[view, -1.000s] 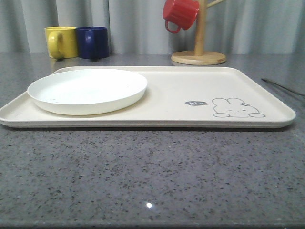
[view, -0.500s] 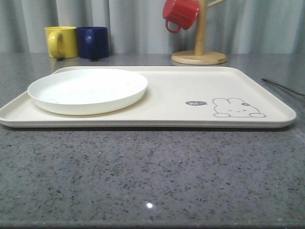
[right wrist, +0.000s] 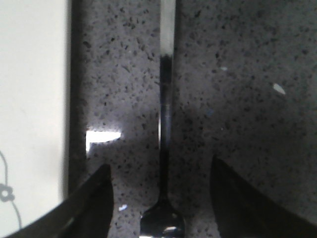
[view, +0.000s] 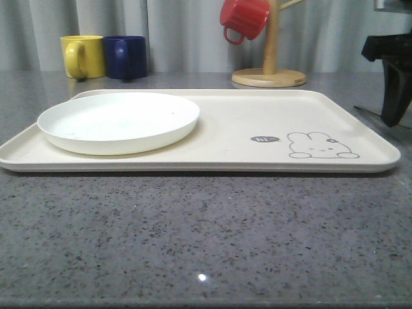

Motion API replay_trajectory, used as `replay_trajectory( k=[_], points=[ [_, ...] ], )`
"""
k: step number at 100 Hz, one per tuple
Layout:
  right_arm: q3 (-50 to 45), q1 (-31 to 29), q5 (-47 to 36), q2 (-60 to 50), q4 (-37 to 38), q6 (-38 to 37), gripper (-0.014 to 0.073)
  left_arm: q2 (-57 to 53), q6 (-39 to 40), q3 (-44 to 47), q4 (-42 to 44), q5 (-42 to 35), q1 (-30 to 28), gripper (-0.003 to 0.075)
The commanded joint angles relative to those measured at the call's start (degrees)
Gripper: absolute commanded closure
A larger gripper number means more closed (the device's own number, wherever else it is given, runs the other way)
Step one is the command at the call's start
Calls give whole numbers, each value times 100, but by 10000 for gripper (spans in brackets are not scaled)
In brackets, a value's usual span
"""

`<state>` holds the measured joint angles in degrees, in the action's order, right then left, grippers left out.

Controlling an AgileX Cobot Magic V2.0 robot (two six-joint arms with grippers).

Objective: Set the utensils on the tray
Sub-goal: 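Grasp the fork on the table with the right gripper, then carry the fork onto the tray beside the plate and open the right gripper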

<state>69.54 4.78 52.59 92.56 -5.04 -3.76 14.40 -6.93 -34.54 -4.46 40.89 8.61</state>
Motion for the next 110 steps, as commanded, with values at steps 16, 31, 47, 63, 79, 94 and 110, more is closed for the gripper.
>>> replay_trajectory(
  k=[16, 31, 47, 63, 79, 94, 110],
  points=[
    [206, 2, -220, -23, -45, 75, 480, 65, 44, -127, -18, -435, 49, 739],
    [206, 2, -233, -38, -103, 75, 660, 65, 44, -127, -18, -435, 49, 739],
    [208, 99, -268, -245, -136, 75, 657, 65, 44, -127, -18, -435, 49, 739],
    [223, 470, -251, -546, -136, 75, 656, 65, 44, -127, -18, -435, 49, 739],
    [599, 1105, 26, -580, -136, 16, 652, 65, 44, -127, -18, -435, 49, 739],
    [976, 1682, 67, -553, -136, -623, 652, 65, 44, -127, -18, -435, 49, 739],
    [1364, 2114, 103, -199, -136, -1275, 652, 65, 44, -127, -18, -435, 49, 739]
  ],
)
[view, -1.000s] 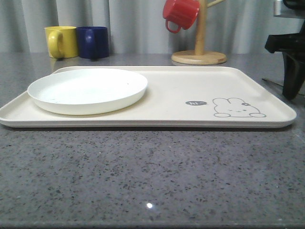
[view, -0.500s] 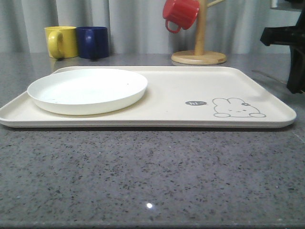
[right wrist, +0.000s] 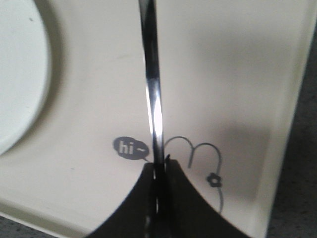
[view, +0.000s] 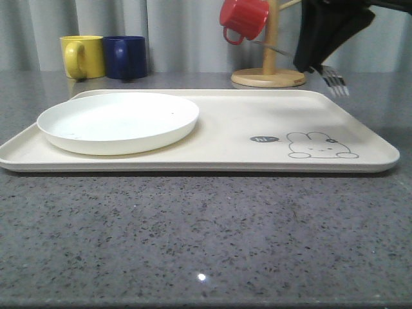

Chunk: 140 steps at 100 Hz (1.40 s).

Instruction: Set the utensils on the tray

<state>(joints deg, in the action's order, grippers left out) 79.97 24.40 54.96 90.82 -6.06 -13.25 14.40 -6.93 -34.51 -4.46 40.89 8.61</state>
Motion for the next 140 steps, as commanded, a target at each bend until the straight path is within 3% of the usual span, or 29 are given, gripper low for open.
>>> replay_trajectory(
  k=[1, 25, 82, 94, 113, 140],
  points=[
    [350, 166, -134, 15, -34, -354, 652, 65, 44, -130, -18, -435, 49, 739],
    [550, 419, -122, 585, -34, -1322, 652, 65, 44, -130, -18, -435, 49, 739],
    [550, 758, -723, 1216, 107, -2512, 641, 65, 44, -130, -18, -435, 49, 739],
    [550, 799, -693, 1243, 209, -2512, 524, 65, 44, -130, -18, -435, 49, 739],
    [550, 816, -693, 1243, 248, -2512, 196, 65, 44, -130, -18, -435, 49, 739],
    [550, 804, -553, 873, 898, -2512, 170, 65, 44, -130, -18, -435, 49, 739]
  ],
)
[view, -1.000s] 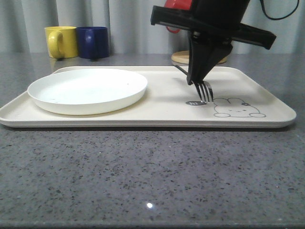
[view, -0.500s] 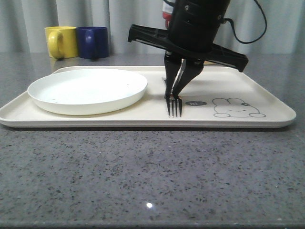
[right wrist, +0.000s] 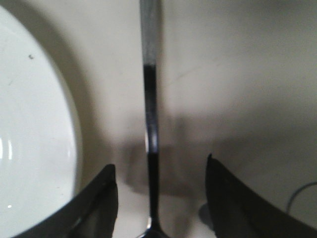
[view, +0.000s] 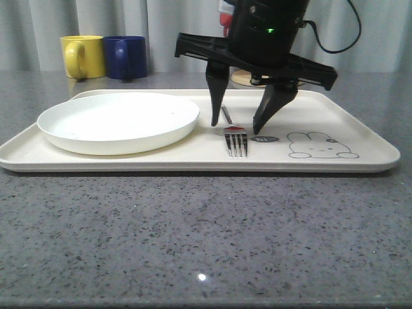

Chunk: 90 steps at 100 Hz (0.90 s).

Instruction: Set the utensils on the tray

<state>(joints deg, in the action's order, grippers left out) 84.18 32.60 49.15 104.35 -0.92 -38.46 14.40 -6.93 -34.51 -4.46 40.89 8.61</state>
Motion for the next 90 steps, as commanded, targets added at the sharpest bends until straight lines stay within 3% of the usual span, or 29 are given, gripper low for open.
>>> replay_trajectory(
  k=[1, 35, 65, 90],
  points=[
    [129, -16, 72, -504, 409, 9, 170, 65, 44, -130, -18, -435, 49, 739],
    [129, -186, 343, -1732, 1762, 68, 171, 65, 44, -130, -18, -435, 49, 739],
    [105, -1366, 1792, -2027, 1702, 2234, 171, 65, 44, -130, -18, -435, 49, 739],
    [-185, -2614, 2020, -2027, 977, 3070, 171, 65, 44, -130, -18, -435, 49, 739]
  ],
)
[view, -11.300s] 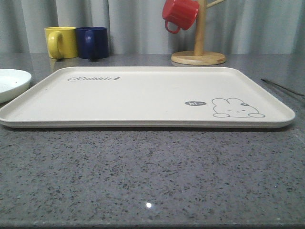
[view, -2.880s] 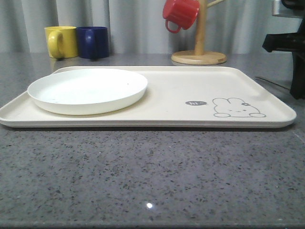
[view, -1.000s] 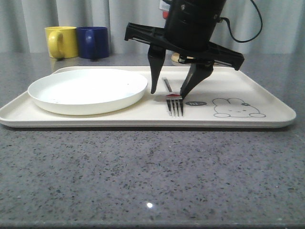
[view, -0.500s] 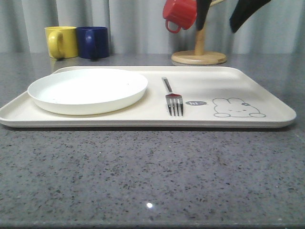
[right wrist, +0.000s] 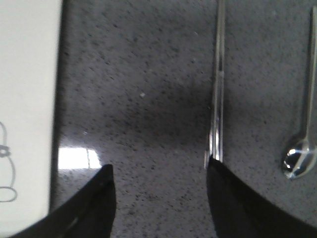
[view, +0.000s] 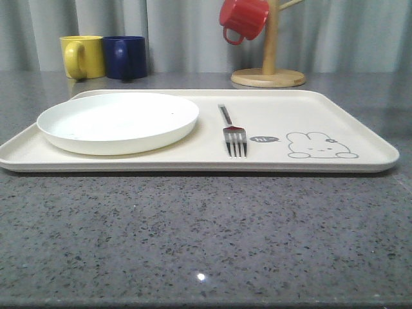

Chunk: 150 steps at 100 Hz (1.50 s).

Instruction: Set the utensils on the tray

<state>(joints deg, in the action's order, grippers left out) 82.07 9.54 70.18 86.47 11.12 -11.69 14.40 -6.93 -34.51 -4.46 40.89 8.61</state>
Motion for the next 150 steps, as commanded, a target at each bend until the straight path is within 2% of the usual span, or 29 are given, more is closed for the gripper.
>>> replay_trajectory(
  k=[1, 24, 38, 124, 134, 150],
  points=[
    [14, -366, -89, -239, -290, 445, 171, 65, 44, -130, -18, -435, 49, 739],
    [-479, -1238, -486, -232, -1024, 964, 171, 65, 44, -130, -18, -435, 49, 739],
    [-731, -1528, -821, -212, -1237, 1244, 171, 65, 44, -130, -18, -435, 49, 739],
    [-861, -1790, -1318, 821, -1311, 1427, 173, 65, 44, -130, -18, -435, 49, 739],
    [-861, -1790, -1318, 827, -1311, 1427, 258, 65, 44, -130, -18, -435, 49, 739],
    [-861, -1790, -1265, 827, -1311, 1421, 520, 65, 44, -130, -18, -435, 49, 739]
  ],
)
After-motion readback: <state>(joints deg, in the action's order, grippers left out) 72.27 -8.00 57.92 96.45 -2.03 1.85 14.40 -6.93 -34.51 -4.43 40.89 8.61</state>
